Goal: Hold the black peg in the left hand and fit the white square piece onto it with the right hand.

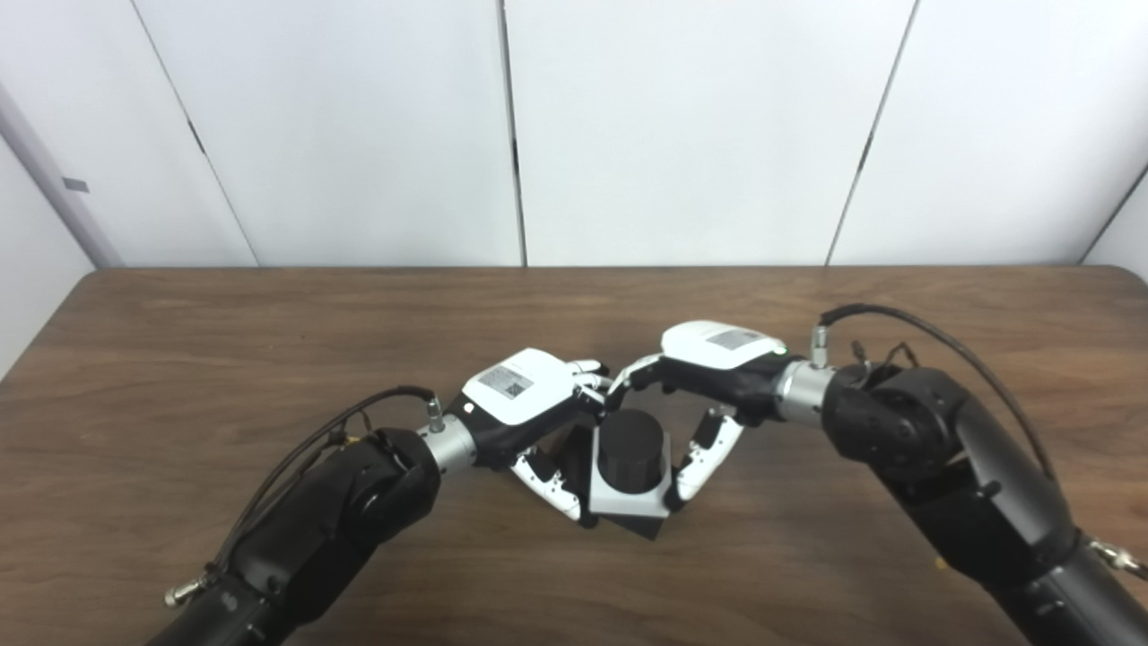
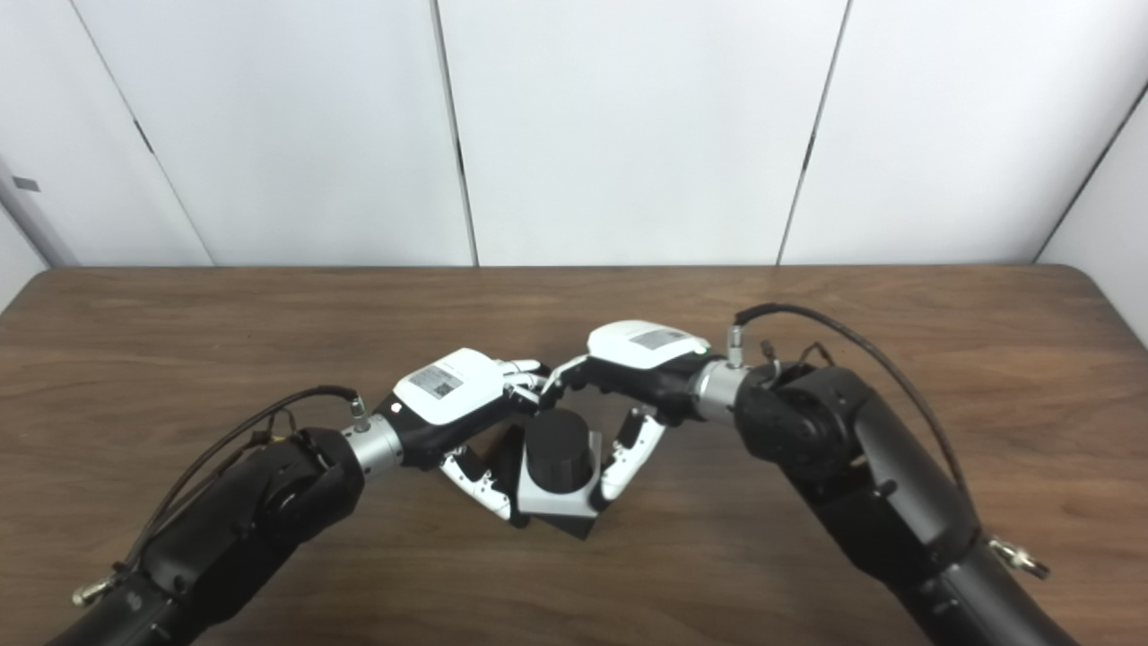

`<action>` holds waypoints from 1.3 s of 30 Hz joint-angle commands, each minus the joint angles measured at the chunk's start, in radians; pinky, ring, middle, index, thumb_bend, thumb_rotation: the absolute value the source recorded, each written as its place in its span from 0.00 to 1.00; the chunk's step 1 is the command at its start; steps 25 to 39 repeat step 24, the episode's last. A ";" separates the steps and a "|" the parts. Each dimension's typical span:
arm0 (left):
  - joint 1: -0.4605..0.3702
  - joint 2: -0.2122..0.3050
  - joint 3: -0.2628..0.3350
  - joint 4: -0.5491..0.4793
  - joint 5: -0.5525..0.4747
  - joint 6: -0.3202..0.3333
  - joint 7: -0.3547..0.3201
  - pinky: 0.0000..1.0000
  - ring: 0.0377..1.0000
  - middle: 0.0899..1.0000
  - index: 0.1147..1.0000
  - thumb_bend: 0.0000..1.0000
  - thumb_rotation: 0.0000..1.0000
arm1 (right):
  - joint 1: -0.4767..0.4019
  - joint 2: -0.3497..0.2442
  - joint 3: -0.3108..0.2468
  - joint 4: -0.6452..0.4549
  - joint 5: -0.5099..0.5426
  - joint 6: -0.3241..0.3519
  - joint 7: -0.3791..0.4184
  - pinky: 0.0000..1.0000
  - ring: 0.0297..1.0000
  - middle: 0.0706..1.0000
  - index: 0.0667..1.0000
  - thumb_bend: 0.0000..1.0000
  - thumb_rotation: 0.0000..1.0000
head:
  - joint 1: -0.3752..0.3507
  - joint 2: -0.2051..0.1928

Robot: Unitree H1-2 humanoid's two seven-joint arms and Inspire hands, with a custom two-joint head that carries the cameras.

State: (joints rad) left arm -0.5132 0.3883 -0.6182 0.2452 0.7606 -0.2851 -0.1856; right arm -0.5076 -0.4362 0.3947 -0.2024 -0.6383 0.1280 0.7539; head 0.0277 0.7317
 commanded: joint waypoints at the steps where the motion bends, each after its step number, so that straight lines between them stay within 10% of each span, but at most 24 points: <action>1: 0.031 0.004 -0.043 0.024 0.062 0.004 -0.060 0.83 0.92 0.85 0.43 0.52 0.07 | -0.018 -0.015 -0.037 -0.036 0.013 0.000 -0.042 0.69 0.80 0.81 0.79 0.84 0.20 | -0.001 0.000; 16: 0.031 0.013 -0.035 0.033 0.055 -0.002 -0.060 0.83 0.92 0.84 0.43 0.52 0.07 | 0.226 0.085 -0.368 -0.056 0.205 -0.034 -0.399 0.67 0.78 0.80 0.70 0.69 0.03 | -0.018 -0.009; 24: 0.031 0.017 -0.032 0.038 0.053 -0.008 -0.054 0.83 0.92 0.84 0.43 0.52 0.07 | 0.291 0.155 -0.432 -0.029 0.277 -0.035 -0.546 0.68 0.77 0.78 0.73 0.68 0.02 | -0.023 -0.012; 39: 0.031 0.017 -0.032 0.038 0.053 -0.008 -0.054 0.83 0.92 0.84 0.43 0.52 0.07 | 0.291 0.155 -0.432 -0.029 0.277 -0.035 -0.546 0.68 0.77 0.78 0.73 0.68 0.02 | -0.023 -0.012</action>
